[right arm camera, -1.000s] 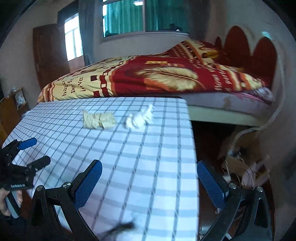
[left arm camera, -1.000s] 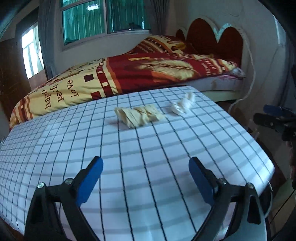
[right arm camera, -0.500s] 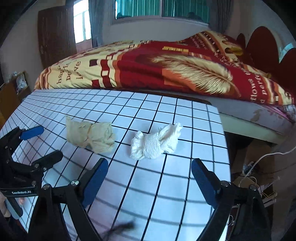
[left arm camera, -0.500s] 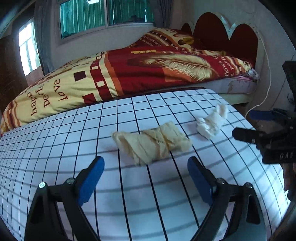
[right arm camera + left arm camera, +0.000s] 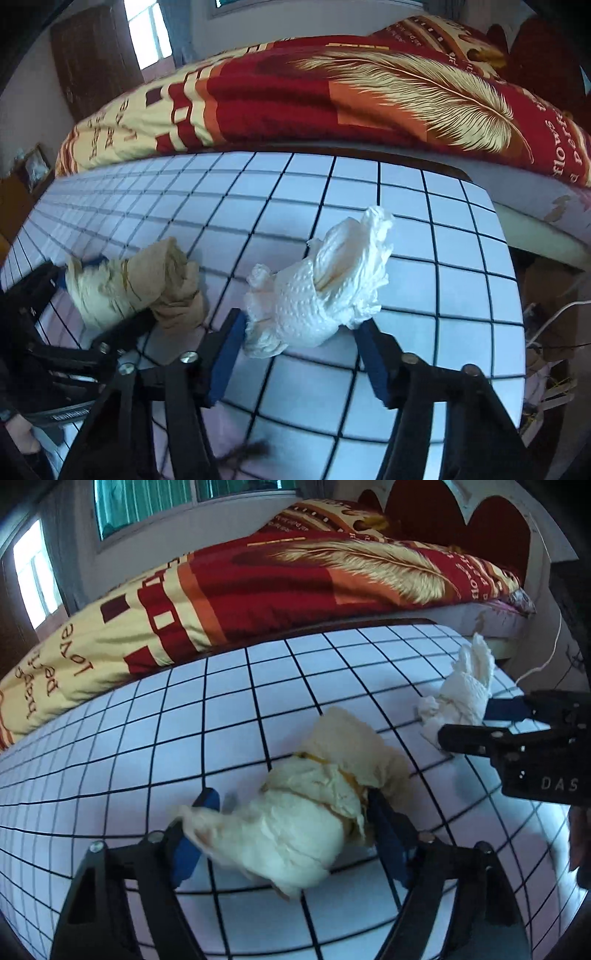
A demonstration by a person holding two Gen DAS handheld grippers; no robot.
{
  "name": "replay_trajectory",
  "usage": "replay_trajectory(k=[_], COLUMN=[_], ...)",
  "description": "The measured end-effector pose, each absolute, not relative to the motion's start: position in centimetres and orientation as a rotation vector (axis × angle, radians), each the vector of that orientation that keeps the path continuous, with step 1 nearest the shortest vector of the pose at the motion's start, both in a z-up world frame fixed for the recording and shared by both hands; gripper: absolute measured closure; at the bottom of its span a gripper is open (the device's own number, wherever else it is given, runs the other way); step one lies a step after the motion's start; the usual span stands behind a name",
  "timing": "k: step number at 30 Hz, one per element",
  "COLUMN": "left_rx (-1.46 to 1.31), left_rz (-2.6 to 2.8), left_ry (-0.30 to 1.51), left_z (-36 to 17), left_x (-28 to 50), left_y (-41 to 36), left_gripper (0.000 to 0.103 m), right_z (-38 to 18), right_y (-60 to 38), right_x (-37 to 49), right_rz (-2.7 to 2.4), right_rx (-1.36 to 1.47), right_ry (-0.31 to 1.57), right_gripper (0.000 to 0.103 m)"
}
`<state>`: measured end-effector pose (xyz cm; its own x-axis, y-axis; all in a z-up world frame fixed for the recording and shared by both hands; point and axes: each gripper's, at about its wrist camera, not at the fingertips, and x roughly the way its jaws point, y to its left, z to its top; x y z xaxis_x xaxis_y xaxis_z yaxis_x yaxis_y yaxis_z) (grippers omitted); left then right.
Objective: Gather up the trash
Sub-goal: 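Grasp the beige cloth with the left tool while the right tool grasps the white tissue, then lift the beige cloth and white tissue and carry them over the bucket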
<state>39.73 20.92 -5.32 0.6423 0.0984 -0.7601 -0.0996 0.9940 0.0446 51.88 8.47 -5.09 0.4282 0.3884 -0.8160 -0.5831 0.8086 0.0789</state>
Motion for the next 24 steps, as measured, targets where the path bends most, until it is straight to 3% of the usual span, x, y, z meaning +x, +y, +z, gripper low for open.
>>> replay_trajectory(k=[2, 6, 10, 24], left_rx=[-0.016, -0.064, -0.042, -0.069], left_rz=[0.108, 0.068, 0.073, 0.08], left_ry=[0.873, 0.879, 0.863, 0.836], left_z=[-5.4, -5.4, -5.3, -4.4], left_x=[40.3, 40.5, 40.5, 38.6], left_y=[21.2, 21.4, 20.9, 21.8], left_gripper=[0.027, 0.056, 0.067, 0.072], right_z=[-5.1, -5.0, -4.7, -4.1], right_y=[9.0, 10.5, 11.2, 10.5], right_x=[52.3, 52.6, 52.1, 49.8], right_rz=[0.615, 0.637, 0.643, 0.663], right_rx=[-0.229, -0.265, -0.318, -0.301], right_ry=[0.949, 0.94, 0.914, 0.892], right_gripper=[0.051, 0.061, 0.071, 0.073])
